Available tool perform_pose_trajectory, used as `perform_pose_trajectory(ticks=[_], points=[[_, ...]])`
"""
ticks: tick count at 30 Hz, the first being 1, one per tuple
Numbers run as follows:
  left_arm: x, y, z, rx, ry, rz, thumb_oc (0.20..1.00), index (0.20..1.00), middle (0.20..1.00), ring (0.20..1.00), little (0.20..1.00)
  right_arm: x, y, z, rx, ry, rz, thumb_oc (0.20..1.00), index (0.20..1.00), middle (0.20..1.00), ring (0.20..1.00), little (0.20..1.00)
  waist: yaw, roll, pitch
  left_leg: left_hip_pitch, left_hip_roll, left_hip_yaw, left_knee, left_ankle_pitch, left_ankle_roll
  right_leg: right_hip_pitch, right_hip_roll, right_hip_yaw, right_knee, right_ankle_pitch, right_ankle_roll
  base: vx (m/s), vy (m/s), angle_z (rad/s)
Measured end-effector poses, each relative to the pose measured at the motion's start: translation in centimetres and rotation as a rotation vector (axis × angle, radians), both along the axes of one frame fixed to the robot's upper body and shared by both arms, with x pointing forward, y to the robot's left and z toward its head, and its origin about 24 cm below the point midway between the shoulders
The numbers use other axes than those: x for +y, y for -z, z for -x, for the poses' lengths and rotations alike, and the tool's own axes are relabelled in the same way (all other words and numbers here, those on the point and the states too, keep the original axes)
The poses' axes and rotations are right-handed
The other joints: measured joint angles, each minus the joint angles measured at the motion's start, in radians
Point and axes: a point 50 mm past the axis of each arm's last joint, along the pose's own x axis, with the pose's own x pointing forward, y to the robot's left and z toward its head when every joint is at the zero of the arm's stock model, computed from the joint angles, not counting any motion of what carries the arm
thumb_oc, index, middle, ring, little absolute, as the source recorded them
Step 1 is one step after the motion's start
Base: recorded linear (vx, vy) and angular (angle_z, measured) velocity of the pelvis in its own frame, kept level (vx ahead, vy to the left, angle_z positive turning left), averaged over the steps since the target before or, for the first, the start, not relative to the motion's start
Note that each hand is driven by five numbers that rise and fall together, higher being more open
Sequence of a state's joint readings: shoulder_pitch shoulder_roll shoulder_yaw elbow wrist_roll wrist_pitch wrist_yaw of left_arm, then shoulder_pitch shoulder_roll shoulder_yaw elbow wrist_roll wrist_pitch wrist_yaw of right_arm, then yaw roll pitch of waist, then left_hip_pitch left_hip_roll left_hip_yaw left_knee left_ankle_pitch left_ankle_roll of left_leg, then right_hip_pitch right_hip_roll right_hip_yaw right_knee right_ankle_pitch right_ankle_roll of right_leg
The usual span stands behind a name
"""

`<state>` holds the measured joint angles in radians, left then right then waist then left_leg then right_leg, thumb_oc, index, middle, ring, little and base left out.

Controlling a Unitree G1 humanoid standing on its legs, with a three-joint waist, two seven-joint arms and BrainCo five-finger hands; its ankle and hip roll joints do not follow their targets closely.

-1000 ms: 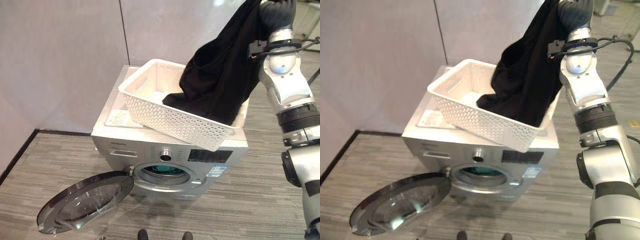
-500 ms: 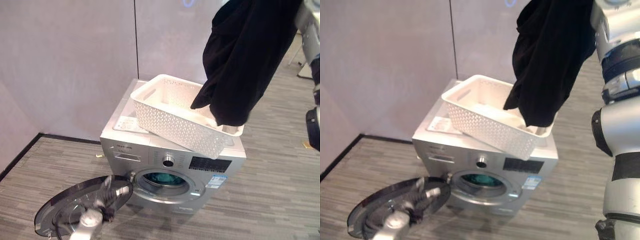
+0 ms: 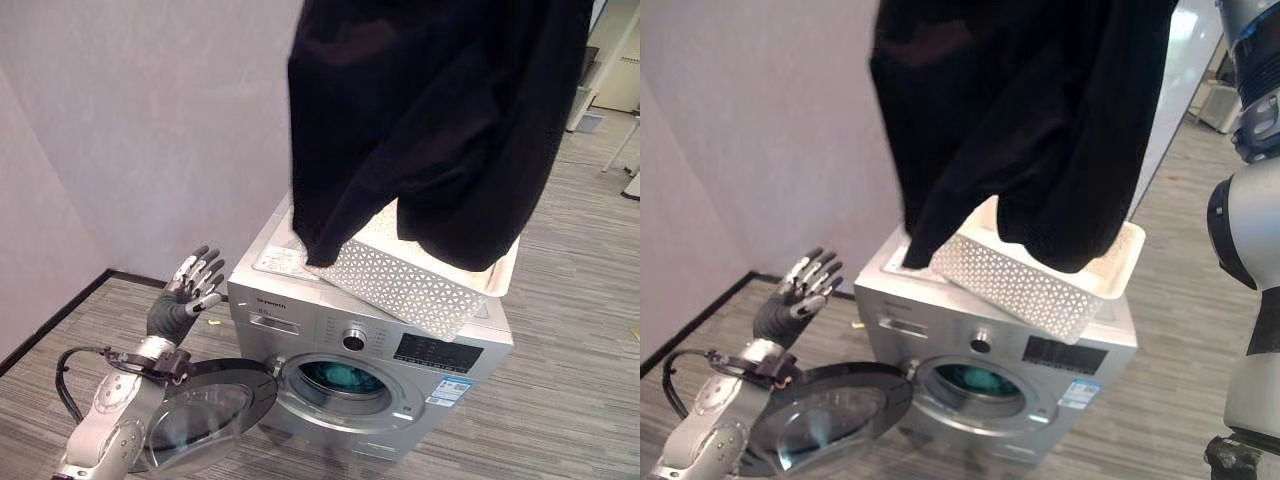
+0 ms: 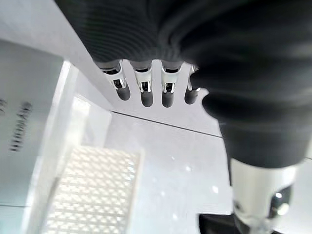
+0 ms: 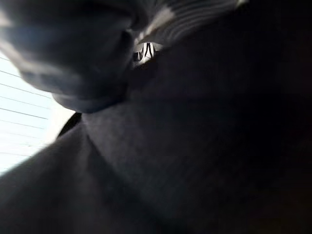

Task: Grab the laundry basket,head to the washer,open it,put in the laundry and shut it.

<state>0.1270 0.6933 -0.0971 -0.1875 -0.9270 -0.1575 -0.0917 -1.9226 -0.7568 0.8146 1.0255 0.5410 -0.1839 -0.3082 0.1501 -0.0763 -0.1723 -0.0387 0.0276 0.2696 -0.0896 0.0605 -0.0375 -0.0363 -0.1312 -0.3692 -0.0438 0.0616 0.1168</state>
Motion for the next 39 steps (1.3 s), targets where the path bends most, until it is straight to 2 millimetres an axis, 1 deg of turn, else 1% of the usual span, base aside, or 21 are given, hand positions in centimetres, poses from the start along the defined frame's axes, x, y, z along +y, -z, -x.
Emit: perform_pose_trajectory(ticks=[1,2,4,6,7,8,9,11,13,14,16,17,18,19,21,25,28,30,31,35,39], points=[[-0.2,-0.2,-0.2,-0.008,0.008,0.011,1.000,1.000,1.000,1.000,1.000,0.2,0.0,0.0,0.000,-0.004,0.001,0.200,0.200,0.200,0.200,0.200,0.000,0.000,0.000,0.000,0.000,-0.001,0.000,0.000,0.000,0.000,0.000,0.000,0.001,-0.001,0.001,0.00,0.000,0.00],[-2.2,-1.0,-1.1,-0.052,0.089,0.032,1.000,1.000,1.000,1.000,1.000,1.6,0.3,-0.4,0.006,-0.039,0.013,0.200,0.200,0.200,0.200,0.200,-0.001,-0.001,0.000,0.000,-0.001,-0.002,0.000,0.000,0.000,-0.002,-0.002,0.000,0.006,-0.002,0.002,0.00,0.000,0.00],[-3.5,-1.0,-1.6,-0.053,0.131,0.077,1.000,1.000,1.000,1.000,1.000,2.6,0.4,-0.4,-0.001,-0.064,0.023,0.200,0.200,0.200,0.200,0.200,-0.011,-0.006,-0.001,0.000,-0.002,-0.004,0.000,-0.001,0.001,-0.002,-0.003,-0.001,0.007,-0.003,0.004,0.03,-0.013,0.04],[-7.3,-1.4,-2.8,-0.065,0.261,0.177,1.000,1.000,1.000,1.000,1.000,3.6,0.8,-0.9,0.014,-0.082,0.024,0.200,0.200,0.200,0.200,0.200,-0.018,-0.015,-0.003,0.000,-0.005,-0.008,0.001,0.000,0.001,-0.002,-0.005,-0.006,0.011,-0.006,0.004,0.01,-0.010,0.05],[-9.1,-1.8,-2.9,-0.078,0.328,0.195,1.000,1.000,1.000,1.000,1.000,4.9,1.2,-1.2,0.026,-0.112,0.035,0.200,0.200,0.200,0.200,0.200,-0.033,-0.020,-0.005,0.000,-0.004,-0.006,0.001,0.000,0.001,-0.003,-0.005,-0.004,0.012,-0.006,0.004,0.00,-0.005,-0.12],[-11.0,-2.9,-3.3,-0.116,0.413,0.196,1.000,1.000,1.000,1.000,1.000,6.9,1.7,-1.5,0.042,-0.158,0.053,0.200,0.200,0.200,0.200,0.200,-0.067,-0.035,-0.006,0.000,-0.001,0.003,0.001,0.000,0.002,-0.016,-0.005,0.005,0.026,-0.013,0.000,0.01,-0.007,-0.19],[-11.3,-3.4,-3.5,-0.136,0.428,0.190,1.000,1.000,1.000,1.000,1.000,7.6,2.0,-1.6,0.050,-0.177,0.058,0.200,0.200,0.200,0.200,0.200,-0.082,-0.040,-0.007,0.001,-0.001,0.009,0.001,0.000,0.002,-0.016,-0.005,0.008,0.026,-0.013,0.000,-0.01,-0.002,-0.19],[-11.5,-3.7,-3.7,-0.148,0.430,0.201,1.000,1.000,1.000,1.000,1.000,8.0,2.3,-1.7,0.053,-0.193,0.054,0.200,0.200,0.200,0.200,0.200,-0.085,-0.042,-0.009,0.002,-0.003,0.012,0.003,-0.002,0.003,-0.016,-0.006,0.011,0.027,-0.015,0.002,-0.01,-0.001,-0.03],[-12.6,-4.6,-4.5,-0.171,0.462,0.188,1.000,1.000,1.000,1.000,1.000,9.0,3.8,-2.6,0.089,-0.234,0.012,0.200,0.200,0.200,0.200,0.200,-0.081,-0.045,-0.011,0.004,-0.002,0.016,0.005,0.000,0.007,-0.016,-0.006,0.014,0.027,-0.015,0.001,0.00,0.001,-0.02],[-13.3,-5.5,-5.0,-0.202,0.485,0.183,1.000,1.000,1.000,1.000,1.000,10.8,5.2,-3.1,0.129,-0.280,0.029,0.200,0.200,0.200,0.200,0.200,-0.085,-0.041,-0.008,0.003,-0.002,0.016,0.006,0.000,0.007,-0.016,-0.006,0.016,0.027,-0.015,0.000,0.00,0.001,-0.05],[-13.9,-6.2,-5.1,-0.229,0.498,0.202,1.000,1.000,1.000,1.000,1.000,12.4,6.9,-3.5,0.168,-0.325,0.051,0.200,0.200,0.200,0.200,0.200,-0.096,-0.042,-0.009,0.002,-0.002,0.016,0.007,0.000,0.007,-0.018,-0.005,0.016,0.028,-0.015,0.000,0.00,0.000,0.00],[-13.9,-6.7,-5.3,-0.259,0.470,0.163,1.000,1.000,1.000,1.000,1.000,13.8,8.2,-3.4,0.186,-0.349,0.122,0.200,0.200,0.200,0.200,0.200,-0.108,-0.042,-0.009,0.002,-0.002,0.018,0.007,0.000,0.007,-0.023,-0.005,0.020,0.033,-0.016,-0.002,-0.03,-0.004,-0.14],[-13.8,-7.1,-5.4,-0.287,0.452,0.154,1.000,1.000,1.000,1.000,1.000,15.4,8.8,-2.7,0.171,-0.392,0.210,0.200,0.200,0.200,0.200,0.200,-0.110,-0.038,-0.006,0.001,-0.001,0.032,0.006,-0.001,0.006,-0.035,-0.006,0.033,0.042,-0.018,-0.003,-0.02,-0.006,-0.31],[-13.7,-7.2,-5.4,-0.293,0.433,0.163,1.000,1.000,1.000,1.000,1.000,16.2,9.0,-2.1,0.161,-0.424,0.240,0.200,0.200,0.200,0.200,0.200,-0.110,-0.040,-0.007,0.002,-0.001,0.048,0.006,-0.003,0.003,-0.045,-0.005,0.052,0.047,-0.018,-0.003,-0.01,-0.009,-0.37],[-13.5,-7.3,-5.5,-0.298,0.423,0.167,1.000,1.000,1.000,1.000,1.000,16.3,9.0,-2.1,0.157,-0.430,0.242,0.200,0.200,0.200,0.200,0.200,-0.116,-0.039,-0.007,0.003,-0.001,0.056,0.007,-0.003,0.002,-0.048,-0.005,0.060,0.048,-0.017,-0.004,0.00,-0.007,-0.18],[-13.4,-7.8,-5.6,-0.317,0.406,0.189,1.000,1.000,1.000,1.000,1.000,15.8,9.7,-2.7,0.185,-0.417,0.221,0.200,0.200,0.200,0.200,0.200,-0.121,-0.036,-0.005,0.005,-0.001,0.060,0.007,-0.004,0.002,-0.048,-0.005,0.063,0.047,-0.016,-0.004,0.00,-0.001,-0.02],[-13.7,-8.2,-5.5,-0.340,0.403,0.220,1.000,1.000,1.000,1.000,1.000,16.5,10.7,-3.0,0.223,-0.455,0.193,0.200,0.200,0.200,0.200,0.200,-0.127,-0.033,-0.002,0.010,0.000,0.068,0.007,-0.004,0.003,-0.048,-0.004,0.072,0.048,-0.014,-0.005,0.00,-0.002,-0.08],[-14.1,-8.9,-5.7,-0.365,0.400,0.244,1.000,1.000,1.000,1.000,1.000,17.1,11.4,-3.1,0.244,-0.478,0.204,0.200,0.200,0.200,0.200,0.200,-0.138,-0.032,-0.002,0.012,0.000,0.071,0.007,-0.006,0.000,-0.048,-0.005,0.075,0.052,-0.014,-0.005,0.00,-0.010,-0.04],[-14.4,-9.7,-5.8,-0.389,0.391,0.283,1.000,1.000,1.000,1.000,1.000,17.2,11.7,-3.0,0.249,-0.491,0.208,0.200,0.200,0.200,0.200,0.200,-0.140,-0.032,-0.001,0.014,0.000,0.072,0.007,-0.008,0.000,-0.048,-0.005,0.078,0.054,-0.014,-0.005,0.00,-0.004,-0.06],[-14.8,-11.9,-5.8,-0.486,0.366,0.393,1.000,1.000,1.000,1.000,1.000,17.3,11.7,-3.0,0.249,-0.497,0.210,0.200,0.200,0.200,0.200,0.200,-0.149,-0.028,0.001,0.017,0.000,0.074,0.007,-0.010,0.002,-0.048,-0.005,0.081,0.057,-0.015,-0.005,0.00,-0.005,-0.02],[-15.5,-13.2,-5.9,-0.502,0.383,0.478,1.000,1.000,1.000,1.000,1.000,17.3,11.8,-3.0,0.256,-0.502,0.214,0.200,0.200,0.200,0.200,0.200,-0.167,-0.028,0.002,0.020,0.000,0.078,0.007,-0.007,0.007,-0.049,-0.005,0.085,0.058,-0.015,-0.005,0.00,-0.003,-0.01]])
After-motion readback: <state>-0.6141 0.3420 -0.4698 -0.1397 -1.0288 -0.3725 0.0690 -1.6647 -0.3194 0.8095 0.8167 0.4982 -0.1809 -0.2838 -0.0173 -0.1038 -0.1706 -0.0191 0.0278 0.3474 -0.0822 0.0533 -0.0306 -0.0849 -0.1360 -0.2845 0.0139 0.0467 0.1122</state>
